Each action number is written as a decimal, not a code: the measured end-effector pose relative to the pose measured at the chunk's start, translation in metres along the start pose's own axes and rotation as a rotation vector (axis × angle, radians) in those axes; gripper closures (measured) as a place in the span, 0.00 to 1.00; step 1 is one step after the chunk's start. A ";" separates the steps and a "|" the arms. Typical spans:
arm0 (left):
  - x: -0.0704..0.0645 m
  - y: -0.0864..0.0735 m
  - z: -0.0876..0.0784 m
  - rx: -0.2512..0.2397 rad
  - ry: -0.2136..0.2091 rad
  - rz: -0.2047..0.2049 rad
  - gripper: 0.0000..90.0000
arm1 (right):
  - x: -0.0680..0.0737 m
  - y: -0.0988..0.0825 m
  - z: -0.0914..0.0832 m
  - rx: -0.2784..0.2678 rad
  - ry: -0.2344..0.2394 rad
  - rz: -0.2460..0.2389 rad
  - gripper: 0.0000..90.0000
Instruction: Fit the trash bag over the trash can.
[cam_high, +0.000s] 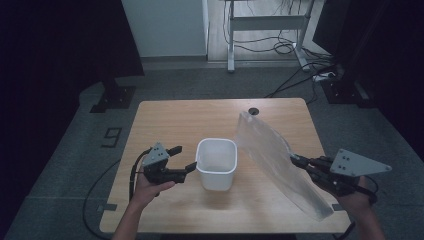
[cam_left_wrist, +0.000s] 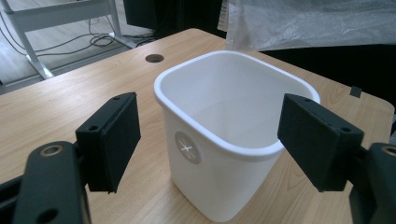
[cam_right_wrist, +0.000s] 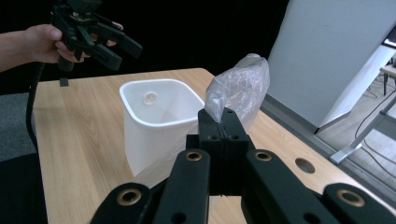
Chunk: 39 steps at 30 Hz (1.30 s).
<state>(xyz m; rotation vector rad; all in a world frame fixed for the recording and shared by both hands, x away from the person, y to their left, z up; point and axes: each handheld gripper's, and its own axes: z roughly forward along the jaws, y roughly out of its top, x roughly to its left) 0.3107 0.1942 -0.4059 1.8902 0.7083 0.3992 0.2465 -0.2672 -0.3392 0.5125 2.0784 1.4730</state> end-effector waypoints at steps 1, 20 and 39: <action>0.000 0.000 0.000 -0.002 -0.001 0.002 0.23 | 0.000 0.000 0.000 0.000 0.000 0.000 0.99; -0.002 0.014 -0.003 -0.012 -0.002 0.028 0.23 | 0.007 0.021 0.022 -0.038 0.081 -0.024 0.99; 0.001 0.026 0.006 -0.017 -0.022 0.027 0.26 | 0.015 0.024 0.039 -0.045 0.140 -0.032 0.99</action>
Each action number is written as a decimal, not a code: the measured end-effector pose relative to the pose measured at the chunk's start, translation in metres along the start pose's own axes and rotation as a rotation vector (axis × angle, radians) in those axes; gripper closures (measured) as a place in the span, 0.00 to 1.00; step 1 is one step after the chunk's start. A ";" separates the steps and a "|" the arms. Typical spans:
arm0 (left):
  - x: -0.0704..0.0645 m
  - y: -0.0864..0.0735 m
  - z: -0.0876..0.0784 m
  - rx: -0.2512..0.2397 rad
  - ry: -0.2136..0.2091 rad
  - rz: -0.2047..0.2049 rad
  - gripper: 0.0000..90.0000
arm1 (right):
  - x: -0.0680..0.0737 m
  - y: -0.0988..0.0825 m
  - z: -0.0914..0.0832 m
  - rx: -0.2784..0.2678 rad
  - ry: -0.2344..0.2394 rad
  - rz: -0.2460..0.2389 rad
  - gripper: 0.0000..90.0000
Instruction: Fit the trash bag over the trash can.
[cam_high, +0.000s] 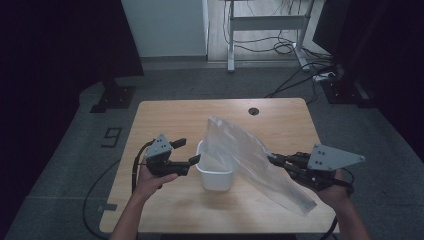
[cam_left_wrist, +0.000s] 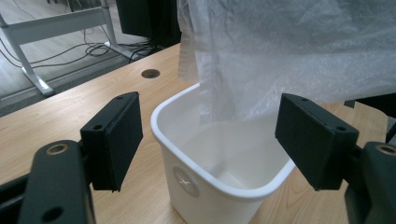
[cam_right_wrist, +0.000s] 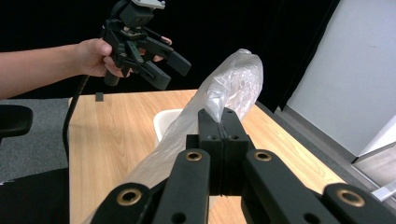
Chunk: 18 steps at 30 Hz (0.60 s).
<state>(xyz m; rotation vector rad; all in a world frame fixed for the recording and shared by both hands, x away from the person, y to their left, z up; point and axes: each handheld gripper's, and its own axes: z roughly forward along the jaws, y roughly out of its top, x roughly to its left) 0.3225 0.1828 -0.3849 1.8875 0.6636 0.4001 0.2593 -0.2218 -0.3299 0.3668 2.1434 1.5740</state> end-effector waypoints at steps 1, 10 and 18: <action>0.000 0.000 0.001 0.001 -0.003 0.000 0.26 | 0.000 0.000 0.001 0.001 0.001 0.000 0.99; -0.007 -0.001 0.007 0.011 -0.002 0.028 0.27 | -0.001 -0.007 0.013 0.012 0.027 0.018 0.99; -0.010 0.008 0.003 -0.008 0.009 0.050 0.27 | -0.002 -0.013 0.023 0.028 0.043 0.029 0.99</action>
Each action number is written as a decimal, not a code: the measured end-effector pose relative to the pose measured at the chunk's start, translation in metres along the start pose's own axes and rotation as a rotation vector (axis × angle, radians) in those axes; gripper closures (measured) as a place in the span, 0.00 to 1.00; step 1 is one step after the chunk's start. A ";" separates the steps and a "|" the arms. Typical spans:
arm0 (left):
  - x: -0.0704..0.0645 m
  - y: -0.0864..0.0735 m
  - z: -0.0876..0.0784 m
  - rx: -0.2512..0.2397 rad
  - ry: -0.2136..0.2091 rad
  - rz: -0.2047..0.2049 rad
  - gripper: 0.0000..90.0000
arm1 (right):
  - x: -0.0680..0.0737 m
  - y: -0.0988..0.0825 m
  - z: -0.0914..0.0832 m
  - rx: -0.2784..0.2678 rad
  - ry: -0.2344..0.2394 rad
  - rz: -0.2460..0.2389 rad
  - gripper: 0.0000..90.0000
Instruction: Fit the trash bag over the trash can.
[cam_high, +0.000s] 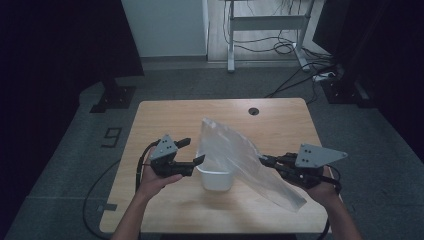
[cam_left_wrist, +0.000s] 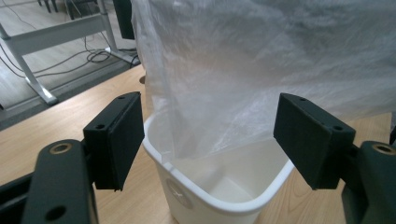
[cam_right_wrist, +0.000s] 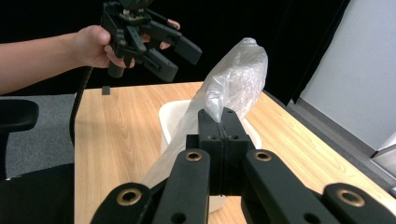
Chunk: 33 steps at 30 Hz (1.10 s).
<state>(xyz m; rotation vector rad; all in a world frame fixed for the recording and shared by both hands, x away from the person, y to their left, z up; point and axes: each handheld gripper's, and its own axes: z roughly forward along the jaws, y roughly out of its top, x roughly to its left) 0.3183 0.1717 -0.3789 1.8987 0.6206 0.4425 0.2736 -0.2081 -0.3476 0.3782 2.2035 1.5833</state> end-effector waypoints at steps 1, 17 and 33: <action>0.000 0.001 -0.001 -0.004 0.004 0.003 0.27 | 0.000 -0.001 0.000 0.000 0.001 0.002 0.99; 0.017 0.023 0.005 -0.039 -0.029 0.009 0.26 | 0.006 0.001 -0.013 -0.035 0.055 -0.025 0.99; 0.024 0.023 0.038 0.022 -0.105 0.022 0.60 | 0.005 -0.001 -0.009 -0.026 0.077 -0.041 0.99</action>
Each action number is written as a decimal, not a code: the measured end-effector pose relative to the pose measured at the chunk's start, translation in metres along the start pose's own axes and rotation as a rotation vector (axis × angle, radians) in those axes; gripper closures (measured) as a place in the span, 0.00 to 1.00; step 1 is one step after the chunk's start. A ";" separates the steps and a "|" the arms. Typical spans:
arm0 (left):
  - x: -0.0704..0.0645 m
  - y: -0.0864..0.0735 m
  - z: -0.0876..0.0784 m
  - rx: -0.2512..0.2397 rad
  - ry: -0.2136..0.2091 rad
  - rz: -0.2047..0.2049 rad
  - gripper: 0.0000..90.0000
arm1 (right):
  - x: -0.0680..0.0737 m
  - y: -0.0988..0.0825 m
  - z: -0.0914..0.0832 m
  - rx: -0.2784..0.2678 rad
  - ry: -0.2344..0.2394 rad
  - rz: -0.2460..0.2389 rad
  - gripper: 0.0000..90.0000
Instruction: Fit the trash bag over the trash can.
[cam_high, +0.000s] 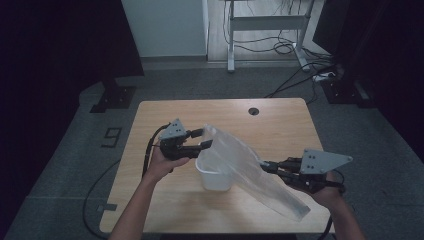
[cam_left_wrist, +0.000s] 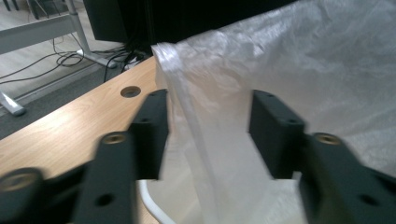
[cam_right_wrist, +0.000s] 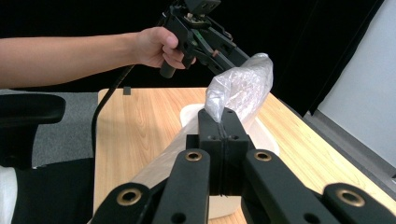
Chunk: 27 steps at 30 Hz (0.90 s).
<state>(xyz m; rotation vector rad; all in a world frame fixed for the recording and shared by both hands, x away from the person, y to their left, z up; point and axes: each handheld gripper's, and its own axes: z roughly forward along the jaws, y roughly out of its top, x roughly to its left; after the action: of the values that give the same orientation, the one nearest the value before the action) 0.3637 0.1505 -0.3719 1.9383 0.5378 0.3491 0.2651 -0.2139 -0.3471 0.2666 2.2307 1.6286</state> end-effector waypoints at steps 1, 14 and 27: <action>-0.001 0.000 0.001 0.004 0.008 0.005 0.64 | -0.001 0.000 0.000 0.001 -0.001 0.001 0.99; -0.010 0.000 0.007 0.037 -0.006 0.024 1.00 | -0.006 -0.003 -0.003 0.004 -0.032 0.016 0.99; -0.029 -0.014 -0.001 0.050 -0.057 0.025 1.00 | -0.032 0.013 -0.005 0.053 -0.102 0.032 0.99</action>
<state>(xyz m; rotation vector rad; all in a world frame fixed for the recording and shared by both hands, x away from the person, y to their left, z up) 0.3353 0.1418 -0.3843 1.9987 0.4896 0.2985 0.2912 -0.2255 -0.3275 0.3929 2.2055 1.5373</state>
